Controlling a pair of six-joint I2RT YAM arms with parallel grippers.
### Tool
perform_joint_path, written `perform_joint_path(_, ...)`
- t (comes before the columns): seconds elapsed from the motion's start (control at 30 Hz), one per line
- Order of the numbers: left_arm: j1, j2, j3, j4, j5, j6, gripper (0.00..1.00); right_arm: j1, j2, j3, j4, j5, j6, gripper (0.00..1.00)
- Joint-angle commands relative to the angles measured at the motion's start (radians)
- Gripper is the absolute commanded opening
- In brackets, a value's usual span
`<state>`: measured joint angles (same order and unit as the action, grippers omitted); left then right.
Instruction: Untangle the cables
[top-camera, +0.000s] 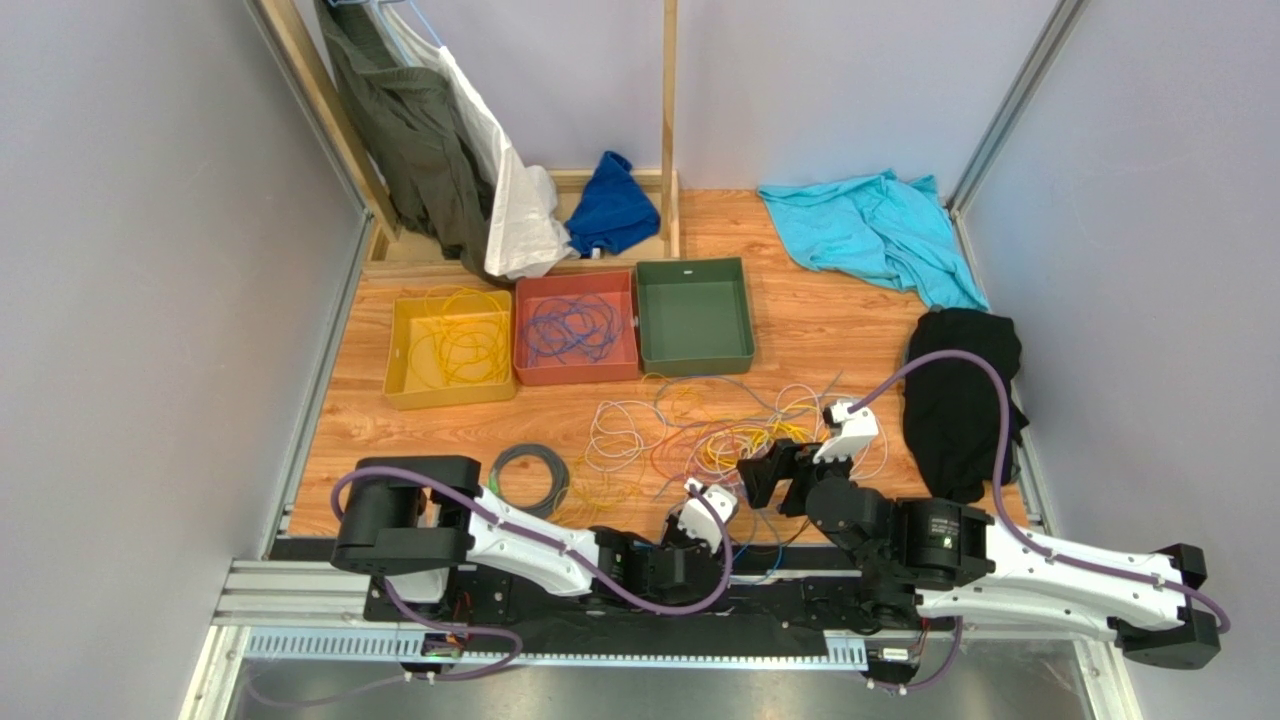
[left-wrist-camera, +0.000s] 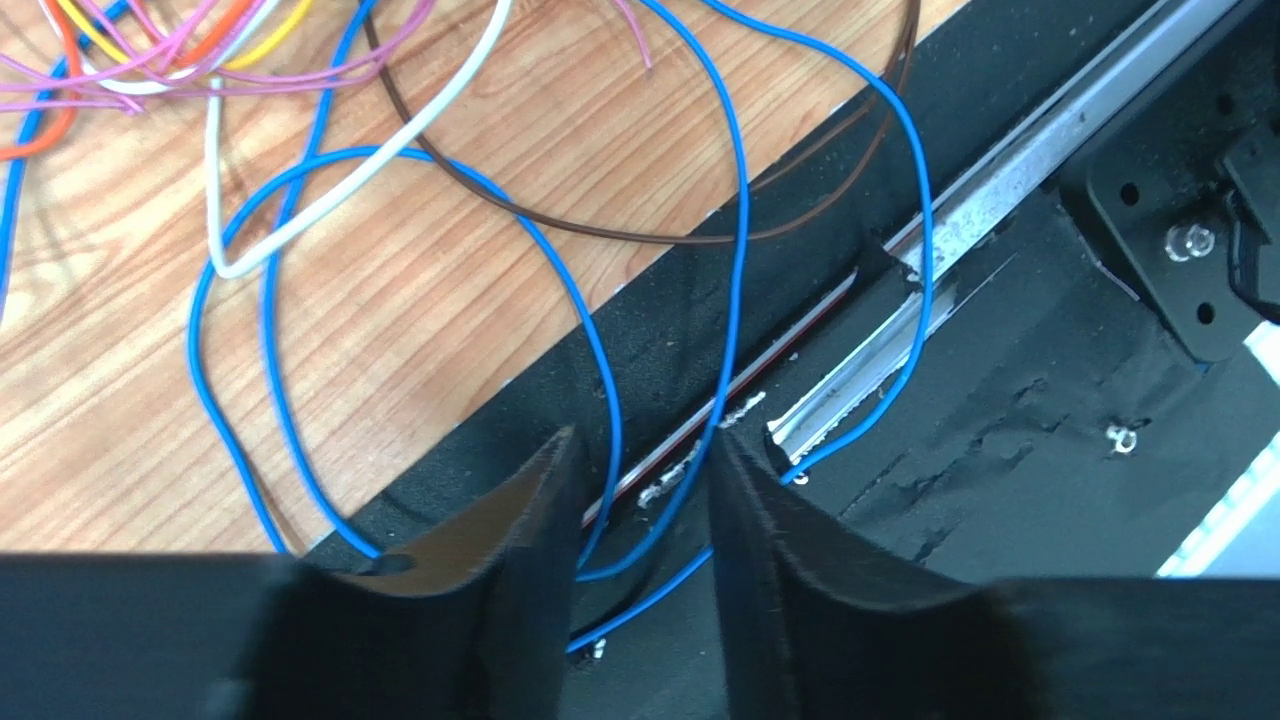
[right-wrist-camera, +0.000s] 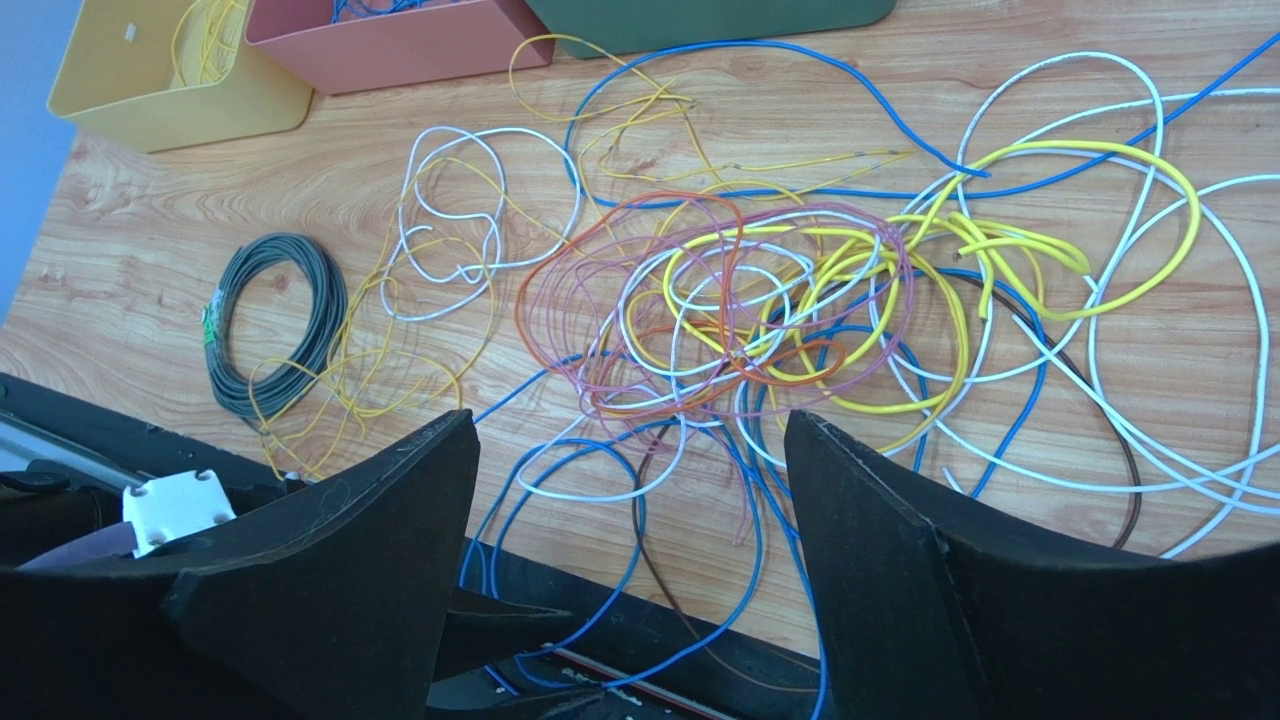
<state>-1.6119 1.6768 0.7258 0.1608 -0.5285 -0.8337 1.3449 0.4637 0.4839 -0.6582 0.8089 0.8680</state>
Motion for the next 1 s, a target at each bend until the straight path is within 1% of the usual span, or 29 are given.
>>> perform_joint_path(0.0,0.001,-0.002,0.006,0.016,-0.001,-0.022,0.31,0.003,-0.016,-0.005,-0.007,0.009,0.020,0.79)
perform_joint_path(0.03,0.000,-0.014,0.006,-0.012,-0.010,-0.021,0.27,0.002,-0.017,-0.005,-0.008,0.007,0.020,0.79)
perform_joint_path(0.07,0.000,-0.052,0.007,-0.030,-0.019,-0.019,0.26,0.002,-0.022,-0.005,-0.008,0.007,0.020,0.79)
perform_joint_path(0.13,0.000,-0.110,0.012,-0.107,-0.060,-0.008,0.16,0.003,-0.023,-0.005,-0.007,0.007,0.016,0.79)
perform_joint_path(0.17,0.000,-0.180,0.018,-0.134,-0.076,-0.002,0.13,0.003,-0.028,-0.004,-0.008,0.009,0.012,0.79)
perform_joint_path(0.2,0.001,-0.222,0.020,-0.156,-0.106,0.011,0.05,0.002,-0.030,-0.004,-0.011,0.007,0.012,0.79)
perform_joint_path(0.23,0.000,-0.311,0.023,-0.221,-0.123,0.022,0.00,0.002,-0.031,-0.004,-0.012,0.010,0.011,0.79)
perform_joint_path(0.3,0.001,-0.411,0.041,-0.280,-0.180,0.074,0.00,0.002,-0.039,-0.004,-0.015,0.013,0.009,0.79)
perform_joint_path(0.33,0.001,-0.507,0.052,-0.343,-0.200,0.097,0.00,0.002,-0.045,-0.005,-0.015,0.012,0.006,0.79)
perform_joint_path(0.37,0.001,-0.552,0.085,-0.374,-0.226,0.123,0.00,0.002,-0.049,-0.007,-0.015,0.013,0.005,0.79)
perform_joint_path(0.43,0.001,-0.665,0.131,-0.459,-0.295,0.217,0.00,0.002,-0.062,-0.014,-0.014,0.013,0.005,0.79)
perform_joint_path(0.47,0.001,-0.696,0.185,-0.481,-0.320,0.252,0.00,0.003,-0.066,-0.016,-0.014,0.013,0.002,0.79)
perform_joint_path(0.5,0.007,-0.719,0.217,-0.507,-0.361,0.322,0.00,0.002,-0.072,-0.019,-0.009,0.015,0.000,0.79)
perform_joint_path(0.53,0.013,-0.754,0.250,-0.555,-0.378,0.352,0.00,0.002,-0.082,-0.027,-0.008,0.012,0.000,0.79)
perform_joint_path(0.57,0.026,-0.769,0.315,-0.572,-0.389,0.384,0.00,0.002,-0.085,-0.028,-0.006,0.012,-0.003,0.79)
perform_joint_path(0.6,0.052,-0.779,0.346,-0.590,-0.402,0.440,0.00,0.002,-0.089,-0.033,-0.003,0.010,-0.003,0.79)
perform_joint_path(0.67,0.081,-0.799,0.427,-0.632,-0.415,0.502,0.00,0.002,-0.105,-0.039,-0.001,0.007,-0.006,0.79)
perform_joint_path(0.7,0.116,-0.804,0.452,-0.638,-0.403,0.521,0.00,0.003,-0.108,-0.041,-0.001,0.006,-0.011,0.79)
perform_joint_path(0.77,0.148,-0.810,0.516,-0.646,-0.390,0.565,0.00,0.000,-0.123,-0.045,-0.004,0.003,-0.014,0.79)
perform_joint_path(0.9,0.224,-0.786,0.627,-0.641,-0.360,0.630,0.00,0.002,-0.148,-0.050,-0.001,-0.002,-0.029,0.79)
perform_joint_path(0.97,0.256,-0.749,0.701,-0.644,-0.340,0.669,0.00,0.002,-0.152,-0.050,-0.001,-0.004,-0.034,0.79)
